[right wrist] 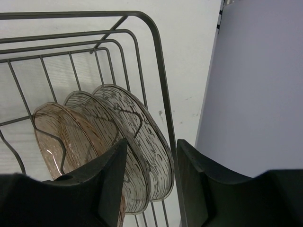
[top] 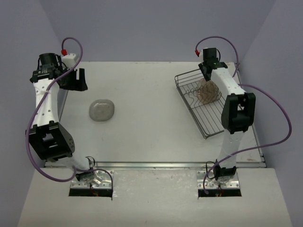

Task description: Unload the plates from the dish rack

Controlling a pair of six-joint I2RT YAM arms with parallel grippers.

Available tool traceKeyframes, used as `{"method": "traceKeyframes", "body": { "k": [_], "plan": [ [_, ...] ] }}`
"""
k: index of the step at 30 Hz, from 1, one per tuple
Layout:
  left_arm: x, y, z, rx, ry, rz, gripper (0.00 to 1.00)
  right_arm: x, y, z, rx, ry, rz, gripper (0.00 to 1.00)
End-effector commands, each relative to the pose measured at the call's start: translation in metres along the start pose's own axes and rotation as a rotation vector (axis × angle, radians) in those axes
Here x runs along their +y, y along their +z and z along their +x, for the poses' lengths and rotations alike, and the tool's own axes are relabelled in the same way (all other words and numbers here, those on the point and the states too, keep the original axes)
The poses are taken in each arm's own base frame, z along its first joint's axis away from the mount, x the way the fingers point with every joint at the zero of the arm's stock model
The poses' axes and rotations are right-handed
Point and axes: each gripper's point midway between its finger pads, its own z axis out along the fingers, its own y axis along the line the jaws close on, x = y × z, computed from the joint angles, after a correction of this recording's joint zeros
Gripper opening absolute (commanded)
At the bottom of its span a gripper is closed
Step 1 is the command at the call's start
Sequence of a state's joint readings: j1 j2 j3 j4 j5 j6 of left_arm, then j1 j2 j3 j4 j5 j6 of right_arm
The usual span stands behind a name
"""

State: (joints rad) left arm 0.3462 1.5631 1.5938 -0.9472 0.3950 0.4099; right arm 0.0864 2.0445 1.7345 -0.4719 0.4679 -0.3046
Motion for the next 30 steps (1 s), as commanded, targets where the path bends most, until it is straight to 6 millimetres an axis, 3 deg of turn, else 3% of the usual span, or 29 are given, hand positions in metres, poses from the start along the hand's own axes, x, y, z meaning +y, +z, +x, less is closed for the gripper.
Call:
{"method": "traceKeyframes", "body": {
  "k": [1, 3, 6, 8, 11, 21, 30],
  "plan": [
    [-0.004, -0.006, -0.009, -0.043, 0.015, -0.004, 0.69, -0.019, -0.011, -0.029, -0.088, 0.048, 0.032, 0.47],
    [-0.004, -0.006, -0.009, -0.044, 0.015, -0.005, 0.69, -0.022, -0.016, -0.034, -0.104, 0.064, 0.034, 0.47],
    [-0.004, -0.007, -0.01, -0.047, 0.014, -0.006, 0.7, -0.029, -0.042, -0.049, -0.176, 0.105, -0.004, 0.47],
    [-0.004, -0.005, -0.011, -0.049, 0.013, -0.006, 0.7, -0.024, -0.055, -0.056, -0.202, 0.118, -0.068, 0.47],
    [-0.007, -0.005, -0.014, -0.055, 0.012, -0.002, 0.7, -0.016, -0.057, -0.051, -0.179, 0.095, -0.106, 0.47],
    [-0.01, -0.005, -0.018, -0.058, 0.02, -0.013, 0.7, 0.017, -0.028, -0.015, -0.06, -0.027, -0.182, 0.42],
    [-0.01, -0.004, -0.018, -0.053, 0.023, -0.017, 0.7, 0.032, -0.003, 0.004, 0.024, -0.116, -0.198, 0.35]
  ]
}}
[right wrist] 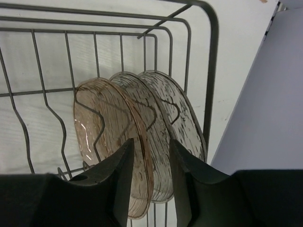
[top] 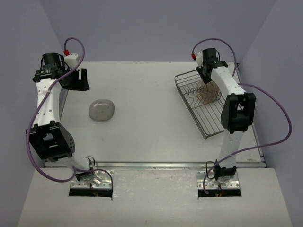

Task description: Unload the plates from the dish rack

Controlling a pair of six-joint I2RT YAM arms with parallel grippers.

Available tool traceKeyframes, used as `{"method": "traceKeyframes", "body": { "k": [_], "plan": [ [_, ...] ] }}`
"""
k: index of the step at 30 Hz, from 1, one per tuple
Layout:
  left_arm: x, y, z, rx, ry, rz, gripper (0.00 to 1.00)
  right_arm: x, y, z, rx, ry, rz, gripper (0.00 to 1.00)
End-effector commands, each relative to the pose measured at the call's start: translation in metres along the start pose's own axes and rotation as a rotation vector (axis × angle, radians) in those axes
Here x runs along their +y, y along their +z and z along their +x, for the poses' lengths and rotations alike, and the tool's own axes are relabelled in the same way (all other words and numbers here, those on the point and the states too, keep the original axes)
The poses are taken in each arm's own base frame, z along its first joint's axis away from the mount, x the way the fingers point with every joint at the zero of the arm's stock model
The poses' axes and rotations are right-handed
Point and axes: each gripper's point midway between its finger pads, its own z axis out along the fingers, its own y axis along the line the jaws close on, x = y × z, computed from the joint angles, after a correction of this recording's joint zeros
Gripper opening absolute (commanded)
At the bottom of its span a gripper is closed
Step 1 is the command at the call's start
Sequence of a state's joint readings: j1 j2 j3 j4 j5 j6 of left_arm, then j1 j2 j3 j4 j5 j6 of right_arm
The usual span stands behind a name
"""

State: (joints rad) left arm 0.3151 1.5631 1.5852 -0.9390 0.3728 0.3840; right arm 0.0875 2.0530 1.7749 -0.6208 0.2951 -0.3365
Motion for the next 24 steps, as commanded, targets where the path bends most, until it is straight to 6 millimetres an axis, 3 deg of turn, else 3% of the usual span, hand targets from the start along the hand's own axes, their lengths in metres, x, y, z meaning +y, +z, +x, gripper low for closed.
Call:
{"method": "traceKeyframes", "body": {
  "k": [1, 4, 10, 16, 18, 20, 24],
  "plan": [
    [-0.003, -0.008, -0.018, -0.062, 0.026, -0.016, 0.7, 0.0, 0.009, 0.0, 0.021, -0.051, 0.006, 0.33],
    [-0.004, -0.007, -0.017, -0.058, 0.024, -0.014, 0.7, 0.001, 0.02, 0.005, 0.048, -0.075, 0.012, 0.27],
    [-0.003, -0.008, -0.018, -0.06, 0.028, -0.026, 0.7, -0.02, 0.039, 0.008, 0.088, -0.049, 0.083, 0.0],
    [-0.001, -0.008, -0.017, -0.059, 0.027, -0.038, 0.7, -0.053, 0.049, 0.023, 0.13, 0.04, 0.166, 0.0],
    [0.0, -0.007, -0.018, -0.063, 0.02, -0.039, 0.71, -0.054, 0.049, 0.023, 0.129, 0.057, 0.174, 0.0],
    [0.0, -0.006, -0.02, -0.068, 0.01, -0.039, 0.77, -0.068, 0.049, 0.035, 0.147, 0.102, 0.195, 0.0],
    [-0.003, -0.005, -0.023, -0.077, -0.003, -0.025, 0.94, -0.067, 0.037, 0.038, 0.135, 0.152, 0.19, 0.0]
  ]
}}
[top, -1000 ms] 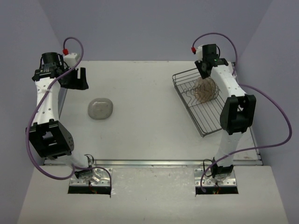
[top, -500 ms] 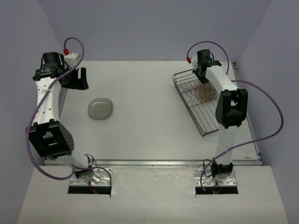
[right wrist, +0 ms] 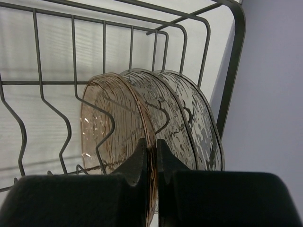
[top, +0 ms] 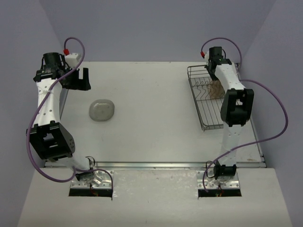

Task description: Unload the plates from the dish rack

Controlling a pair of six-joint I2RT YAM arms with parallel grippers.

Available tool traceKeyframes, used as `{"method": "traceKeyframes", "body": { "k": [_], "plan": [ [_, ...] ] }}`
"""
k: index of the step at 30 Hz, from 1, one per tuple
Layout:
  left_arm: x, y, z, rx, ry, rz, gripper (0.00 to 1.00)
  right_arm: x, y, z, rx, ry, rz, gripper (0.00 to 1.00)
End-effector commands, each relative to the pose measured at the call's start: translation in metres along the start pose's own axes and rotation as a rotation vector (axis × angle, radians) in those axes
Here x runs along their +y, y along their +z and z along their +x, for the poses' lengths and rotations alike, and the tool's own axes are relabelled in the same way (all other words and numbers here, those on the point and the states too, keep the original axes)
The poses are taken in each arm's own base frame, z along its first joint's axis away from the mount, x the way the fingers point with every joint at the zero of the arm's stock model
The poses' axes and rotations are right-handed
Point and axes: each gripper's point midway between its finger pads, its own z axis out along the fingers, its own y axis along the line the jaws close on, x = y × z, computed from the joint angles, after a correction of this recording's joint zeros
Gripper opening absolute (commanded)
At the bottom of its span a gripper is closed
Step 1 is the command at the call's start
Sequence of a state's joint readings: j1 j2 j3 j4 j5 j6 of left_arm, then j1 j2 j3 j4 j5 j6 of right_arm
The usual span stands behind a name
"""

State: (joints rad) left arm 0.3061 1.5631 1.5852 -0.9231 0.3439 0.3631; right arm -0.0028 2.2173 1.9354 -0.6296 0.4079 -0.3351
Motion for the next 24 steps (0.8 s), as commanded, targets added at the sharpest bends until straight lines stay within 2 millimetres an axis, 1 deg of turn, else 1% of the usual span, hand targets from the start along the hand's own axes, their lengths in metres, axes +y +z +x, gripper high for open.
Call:
{"method": "traceKeyframes", "body": {
  "k": [1, 3, 6, 8, 10, 12, 13, 14, 15, 17, 19, 20, 21, 22, 24],
  "plan": [
    [-0.005, -0.007, -0.021, -0.076, 0.001, 0.005, 1.0, -0.016, -0.009, 0.014, 0.021, 0.101, 0.047, 0.0],
    [-0.007, -0.007, -0.022, -0.079, 0.001, 0.009, 1.0, -0.016, -0.02, 0.011, -0.002, 0.127, 0.032, 0.0],
    [-0.008, -0.007, -0.024, -0.082, -0.003, 0.013, 1.0, -0.022, -0.038, 0.002, -0.044, 0.139, 0.038, 0.0],
    [-0.01, -0.008, -0.026, -0.086, -0.005, 0.017, 1.0, -0.033, -0.057, -0.012, -0.097, 0.133, 0.067, 0.0],
    [-0.01, -0.008, -0.026, -0.087, -0.013, 0.017, 1.0, -0.037, -0.076, -0.031, -0.16, 0.101, 0.107, 0.0],
    [-0.011, -0.007, -0.025, -0.084, -0.02, 0.019, 1.0, -0.037, -0.092, -0.045, -0.21, 0.058, 0.146, 0.0],
    [-0.011, -0.007, -0.025, -0.083, -0.023, 0.02, 1.0, -0.046, -0.104, -0.054, -0.245, 0.04, 0.193, 0.0],
    [-0.011, -0.007, -0.024, -0.083, -0.023, 0.02, 1.0, -0.043, -0.11, -0.064, -0.287, 0.024, 0.221, 0.0],
    [-0.011, -0.008, -0.024, -0.084, -0.021, 0.018, 1.0, -0.049, -0.123, -0.07, -0.317, -0.015, 0.271, 0.0],
    [-0.01, -0.007, -0.023, -0.084, -0.021, 0.013, 1.0, -0.042, -0.132, -0.081, -0.372, -0.064, 0.327, 0.0],
    [-0.009, -0.008, -0.023, -0.086, -0.02, 0.004, 1.0, -0.04, -0.153, -0.089, -0.415, -0.173, 0.443, 0.0],
    [-0.009, -0.01, -0.023, -0.091, -0.019, 0.001, 1.0, -0.05, -0.166, -0.098, -0.452, -0.191, 0.517, 0.0],
    [-0.01, -0.012, -0.025, -0.099, -0.017, 0.001, 1.0, -0.051, -0.177, -0.104, -0.486, -0.206, 0.553, 0.0],
    [-0.01, -0.012, -0.024, -0.101, -0.018, 0.004, 1.0, -0.05, -0.183, -0.105, -0.496, -0.208, 0.566, 0.0],
    [-0.02, -0.019, -0.028, -0.142, -0.012, 0.037, 1.0, -0.067, -0.209, -0.115, -0.547, -0.15, 0.614, 0.0]
  ]
}}
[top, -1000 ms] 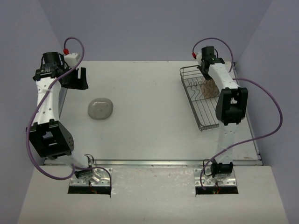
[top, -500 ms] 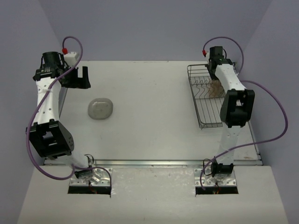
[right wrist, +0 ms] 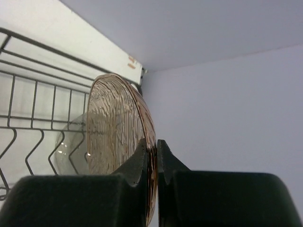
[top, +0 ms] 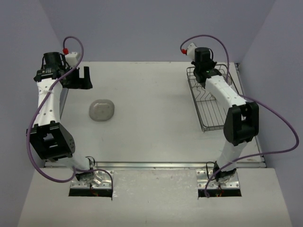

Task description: Unload the plates from the dish rack

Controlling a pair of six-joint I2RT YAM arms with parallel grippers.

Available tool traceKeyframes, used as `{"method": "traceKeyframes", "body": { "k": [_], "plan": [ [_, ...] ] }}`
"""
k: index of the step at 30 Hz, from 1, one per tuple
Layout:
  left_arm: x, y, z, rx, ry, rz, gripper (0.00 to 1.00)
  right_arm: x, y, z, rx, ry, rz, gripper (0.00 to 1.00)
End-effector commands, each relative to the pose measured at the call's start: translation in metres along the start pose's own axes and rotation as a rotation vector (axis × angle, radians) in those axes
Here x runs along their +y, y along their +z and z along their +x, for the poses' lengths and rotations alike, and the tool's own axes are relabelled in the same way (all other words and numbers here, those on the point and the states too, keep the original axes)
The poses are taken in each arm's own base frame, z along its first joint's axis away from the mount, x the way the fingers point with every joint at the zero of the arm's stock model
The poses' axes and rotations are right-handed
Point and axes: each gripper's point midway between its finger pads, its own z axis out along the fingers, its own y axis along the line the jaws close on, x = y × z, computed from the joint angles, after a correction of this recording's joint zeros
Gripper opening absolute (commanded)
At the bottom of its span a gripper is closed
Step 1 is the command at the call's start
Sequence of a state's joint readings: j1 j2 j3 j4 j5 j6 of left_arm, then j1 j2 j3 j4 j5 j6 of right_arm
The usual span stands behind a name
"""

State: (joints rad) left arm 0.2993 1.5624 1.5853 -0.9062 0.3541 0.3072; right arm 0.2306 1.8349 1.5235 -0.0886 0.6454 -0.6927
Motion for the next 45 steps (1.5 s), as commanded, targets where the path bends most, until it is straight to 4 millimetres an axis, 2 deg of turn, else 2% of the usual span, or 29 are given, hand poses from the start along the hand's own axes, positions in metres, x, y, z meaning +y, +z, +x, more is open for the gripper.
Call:
{"method": "traceKeyframes", "body": {
  "k": [1, 2, 3, 4, 7, 8, 9, 11, 13, 15, 17, 18, 21, 23, 30, 39, 45],
  "plan": [
    [-0.022, -0.028, -0.029, -0.162, 0.041, 0.041, 1.0, -0.093, -0.033, -0.042, -0.128, 0.098, 0.293, 0.0],
    [-0.027, -0.032, -0.032, -0.186, 0.042, 0.062, 1.0, -0.098, -0.037, -0.044, -0.135, 0.147, 0.29, 0.0],
    [-0.04, -0.036, -0.035, -0.21, 0.045, 0.13, 1.0, -0.115, -0.045, -0.051, -0.154, 0.231, 0.291, 0.0],
    [-0.054, -0.044, -0.036, -0.237, 0.039, 0.185, 1.0, -0.102, -0.048, -0.048, -0.137, 0.339, 0.191, 0.0],
    [-0.098, -0.059, -0.035, -0.29, -0.026, 0.417, 1.0, -0.093, -0.07, -0.057, -0.161, 0.61, 0.004, 0.0],
    [-0.104, -0.064, -0.036, -0.304, -0.03, 0.438, 1.0, -0.085, -0.08, -0.062, -0.185, 0.698, -0.073, 0.0],
    [-0.121, -0.069, -0.035, -0.314, -0.065, 0.516, 0.99, -0.068, -0.097, -0.069, -0.218, 0.814, -0.197, 0.0],
    [-0.145, -0.066, -0.03, -0.298, -0.099, 0.582, 0.98, -0.027, -0.121, -0.071, -0.232, 0.937, -0.41, 0.0],
    [-0.167, -0.066, -0.033, -0.291, -0.126, 0.638, 0.97, -0.015, -0.165, -0.091, -0.33, 1.121, -0.618, 0.0],
    [-0.19, -0.064, -0.034, -0.269, -0.139, 0.688, 0.95, 0.01, -0.183, -0.094, -0.301, 1.212, -0.755, 0.0],
    [-0.203, -0.058, -0.037, -0.25, -0.167, 0.715, 0.94, 0.039, -0.191, -0.093, -0.199, 1.284, -0.892, 0.0],
    [-0.209, -0.055, -0.038, -0.239, -0.171, 0.723, 0.93, 0.044, -0.196, -0.097, -0.194, 1.311, -0.936, 0.0],
    [-0.244, -0.043, -0.036, -0.186, -0.135, 0.764, 0.91, 0.07, -0.203, -0.101, -0.12, 1.359, -1.05, 0.0],
    [-0.257, -0.035, -0.033, -0.15, -0.132, 0.792, 0.89, 0.082, -0.207, -0.102, -0.092, 1.359, -1.09, 0.0],
    [-0.276, -0.015, -0.022, -0.039, -0.193, 0.91, 0.76, 0.111, -0.214, -0.11, -0.057, 1.335, -1.142, 0.0],
    [-0.286, 0.012, -0.009, 0.033, -0.213, 0.898, 0.62, 0.137, -0.229, -0.127, -0.07, 1.24, -1.157, 0.0],
    [-0.29, 0.019, 0.002, 0.077, -0.218, 0.916, 0.39, 0.133, -0.221, -0.132, -0.091, 1.211, -1.079, 0.0]
  ]
}}
